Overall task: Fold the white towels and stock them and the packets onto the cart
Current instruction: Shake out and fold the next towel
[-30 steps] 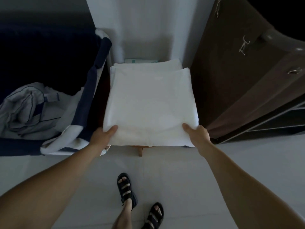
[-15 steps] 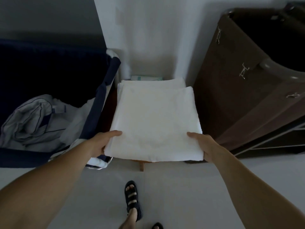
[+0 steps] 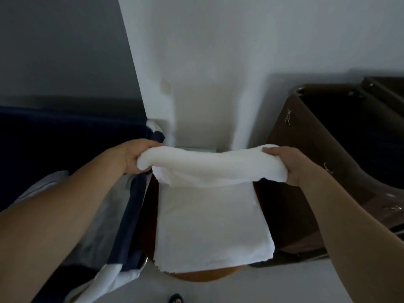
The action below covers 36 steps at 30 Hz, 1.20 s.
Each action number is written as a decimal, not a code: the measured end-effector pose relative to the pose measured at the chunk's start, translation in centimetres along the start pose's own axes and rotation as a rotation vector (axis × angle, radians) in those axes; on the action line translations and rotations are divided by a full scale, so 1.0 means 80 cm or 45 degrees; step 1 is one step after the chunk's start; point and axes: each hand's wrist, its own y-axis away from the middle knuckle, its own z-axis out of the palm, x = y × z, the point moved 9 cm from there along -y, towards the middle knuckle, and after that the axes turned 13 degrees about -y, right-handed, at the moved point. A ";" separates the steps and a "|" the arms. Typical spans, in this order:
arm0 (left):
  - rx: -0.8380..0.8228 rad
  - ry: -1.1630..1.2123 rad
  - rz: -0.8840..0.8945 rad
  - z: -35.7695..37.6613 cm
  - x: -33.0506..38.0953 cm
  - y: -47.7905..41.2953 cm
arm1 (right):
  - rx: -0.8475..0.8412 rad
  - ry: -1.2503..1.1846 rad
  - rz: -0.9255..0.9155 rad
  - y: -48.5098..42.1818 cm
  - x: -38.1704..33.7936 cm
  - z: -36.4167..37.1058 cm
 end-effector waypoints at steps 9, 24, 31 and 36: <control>0.075 0.094 0.151 -0.042 0.125 -0.021 | -0.063 -0.022 -0.148 -0.043 -0.114 0.037; 0.284 -0.219 -0.334 0.082 -0.288 -0.025 | 0.025 0.307 0.227 -0.054 0.263 -0.078; 0.530 -0.443 -0.141 0.070 -0.294 -0.034 | 0.105 0.649 -0.050 -0.069 0.233 -0.080; 0.689 -0.509 0.011 0.066 -0.286 -0.035 | 0.108 0.766 -0.230 -0.065 0.222 -0.076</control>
